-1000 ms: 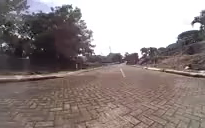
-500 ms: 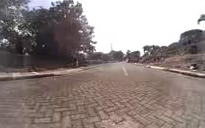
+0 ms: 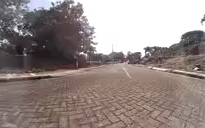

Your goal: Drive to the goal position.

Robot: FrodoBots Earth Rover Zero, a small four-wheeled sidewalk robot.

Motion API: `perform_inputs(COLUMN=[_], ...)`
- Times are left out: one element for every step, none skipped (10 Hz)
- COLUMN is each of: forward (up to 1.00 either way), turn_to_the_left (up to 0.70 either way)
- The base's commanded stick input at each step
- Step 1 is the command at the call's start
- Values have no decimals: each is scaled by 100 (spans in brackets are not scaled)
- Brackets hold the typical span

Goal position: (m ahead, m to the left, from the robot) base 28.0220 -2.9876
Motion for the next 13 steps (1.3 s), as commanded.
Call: perform_inputs(forward=[70,70,70,70,70,70,70,70,70,70,70,70,70], turn_to_the_left=[0,0,0,0,0,-1,-27,-27,-26,-4,0,0,0])
